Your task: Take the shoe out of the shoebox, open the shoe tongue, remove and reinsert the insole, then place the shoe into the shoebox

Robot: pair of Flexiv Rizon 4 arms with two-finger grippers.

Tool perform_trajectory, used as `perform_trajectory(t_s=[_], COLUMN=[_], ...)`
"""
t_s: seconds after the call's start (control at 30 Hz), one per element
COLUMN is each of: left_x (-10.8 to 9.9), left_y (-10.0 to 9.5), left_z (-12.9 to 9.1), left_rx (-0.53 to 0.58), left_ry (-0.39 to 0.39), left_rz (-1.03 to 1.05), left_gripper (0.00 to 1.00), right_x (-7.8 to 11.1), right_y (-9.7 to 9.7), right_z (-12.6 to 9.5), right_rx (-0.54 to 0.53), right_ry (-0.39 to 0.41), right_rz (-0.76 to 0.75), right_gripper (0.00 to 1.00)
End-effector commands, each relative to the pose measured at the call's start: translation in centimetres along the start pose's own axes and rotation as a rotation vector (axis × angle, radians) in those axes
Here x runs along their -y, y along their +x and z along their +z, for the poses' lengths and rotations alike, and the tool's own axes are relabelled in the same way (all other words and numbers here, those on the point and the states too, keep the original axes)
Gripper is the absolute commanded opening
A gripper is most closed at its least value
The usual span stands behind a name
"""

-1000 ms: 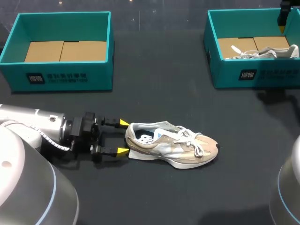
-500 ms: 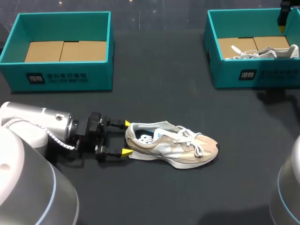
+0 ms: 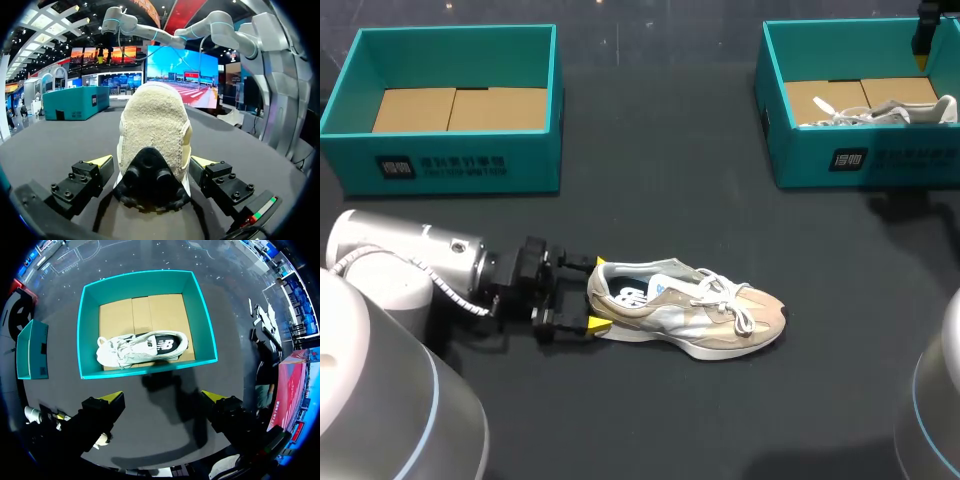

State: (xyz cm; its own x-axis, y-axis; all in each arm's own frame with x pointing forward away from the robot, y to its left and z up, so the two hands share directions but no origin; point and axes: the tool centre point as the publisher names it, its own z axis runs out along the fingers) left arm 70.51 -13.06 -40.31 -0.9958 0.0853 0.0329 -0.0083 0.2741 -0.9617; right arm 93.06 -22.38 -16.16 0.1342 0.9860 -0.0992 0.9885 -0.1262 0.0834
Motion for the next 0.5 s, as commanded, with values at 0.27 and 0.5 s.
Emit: perform_trajectory(t_s=[0.27, 0.5], left_x=[-0.2, 0.0], left_y=[-0.1, -0.1], left_z=[1.2, 2.0], left_rx=[-0.035, -0.048], left_ry=[0.001, 0.007], left_rz=[0.001, 0.002], left_gripper=[1.0, 1.0], right_x=[0.0, 0.0], right_y=[0.0, 0.0], right_z=[0.0, 0.0], right_rx=[0.001, 0.001], right_ry=[-0.001, -0.001], right_rz=[0.001, 0.001], right_gripper=[1.0, 1.0])
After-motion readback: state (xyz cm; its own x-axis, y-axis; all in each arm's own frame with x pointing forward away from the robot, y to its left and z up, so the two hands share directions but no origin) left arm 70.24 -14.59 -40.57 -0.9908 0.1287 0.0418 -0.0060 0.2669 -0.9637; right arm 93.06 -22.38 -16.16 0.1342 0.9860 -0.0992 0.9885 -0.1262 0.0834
